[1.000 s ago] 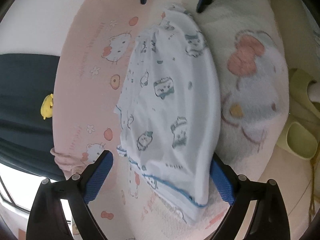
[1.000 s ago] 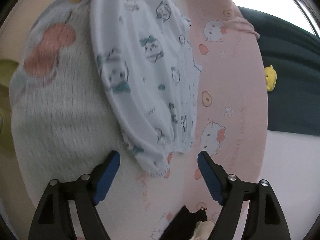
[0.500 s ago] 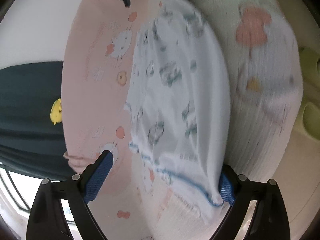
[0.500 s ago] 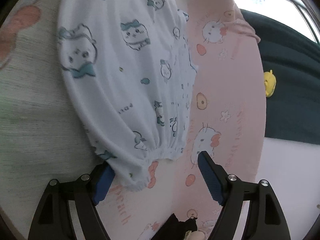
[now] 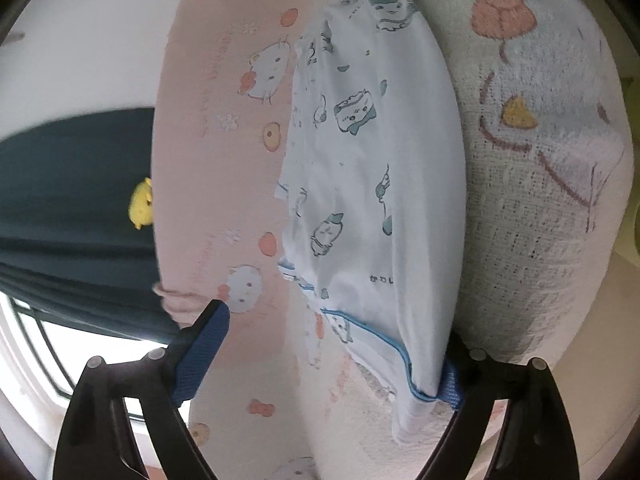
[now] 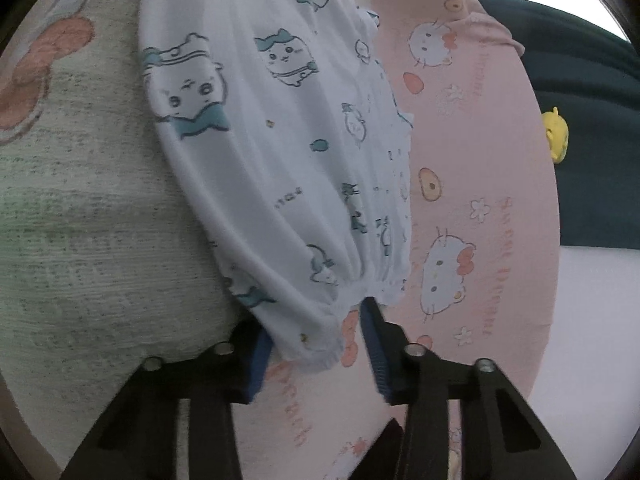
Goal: Fold clothes
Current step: 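Grasp the blue-piped edge with the left gripper while the right gripper grasps the elastic cuff, then lift the garment with both grippers and fold it over onto itself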
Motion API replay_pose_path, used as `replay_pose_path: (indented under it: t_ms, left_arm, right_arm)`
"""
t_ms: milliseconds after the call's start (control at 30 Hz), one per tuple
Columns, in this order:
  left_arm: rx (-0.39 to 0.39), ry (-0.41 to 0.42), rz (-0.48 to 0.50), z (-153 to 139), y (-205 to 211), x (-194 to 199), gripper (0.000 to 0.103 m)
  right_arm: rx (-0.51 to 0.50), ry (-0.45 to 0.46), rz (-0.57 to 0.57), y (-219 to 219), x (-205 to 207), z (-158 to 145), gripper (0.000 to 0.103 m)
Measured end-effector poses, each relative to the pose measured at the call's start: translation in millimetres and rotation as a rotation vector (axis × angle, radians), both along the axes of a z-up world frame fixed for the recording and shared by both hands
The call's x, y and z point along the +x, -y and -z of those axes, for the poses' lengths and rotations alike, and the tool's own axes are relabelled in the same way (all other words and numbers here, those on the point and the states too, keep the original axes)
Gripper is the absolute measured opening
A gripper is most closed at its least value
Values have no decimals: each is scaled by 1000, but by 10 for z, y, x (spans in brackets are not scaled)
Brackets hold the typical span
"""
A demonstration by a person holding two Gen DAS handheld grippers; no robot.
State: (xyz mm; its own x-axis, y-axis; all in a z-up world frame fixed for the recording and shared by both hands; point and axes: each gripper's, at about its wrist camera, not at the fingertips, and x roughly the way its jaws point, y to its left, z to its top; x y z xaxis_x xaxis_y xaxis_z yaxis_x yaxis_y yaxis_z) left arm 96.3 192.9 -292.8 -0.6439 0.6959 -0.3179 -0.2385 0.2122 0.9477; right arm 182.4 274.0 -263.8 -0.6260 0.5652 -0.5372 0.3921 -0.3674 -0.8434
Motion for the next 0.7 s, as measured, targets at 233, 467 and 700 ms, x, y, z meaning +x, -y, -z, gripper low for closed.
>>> replay_pose_path:
  t_ms: [233,467,700]
  left_arm:
    - [-72,63,-13,43,65,28,45]
    - [-92,156,-95,113,47,62,4]
    - [-111,324,-180,-66,-59,-61,2]
  right_arm:
    - [16,27,12,120,132,181,7]
    - [-45,21,100,130,77,127,7]
    - [-121,15,187,118,79,40,6]
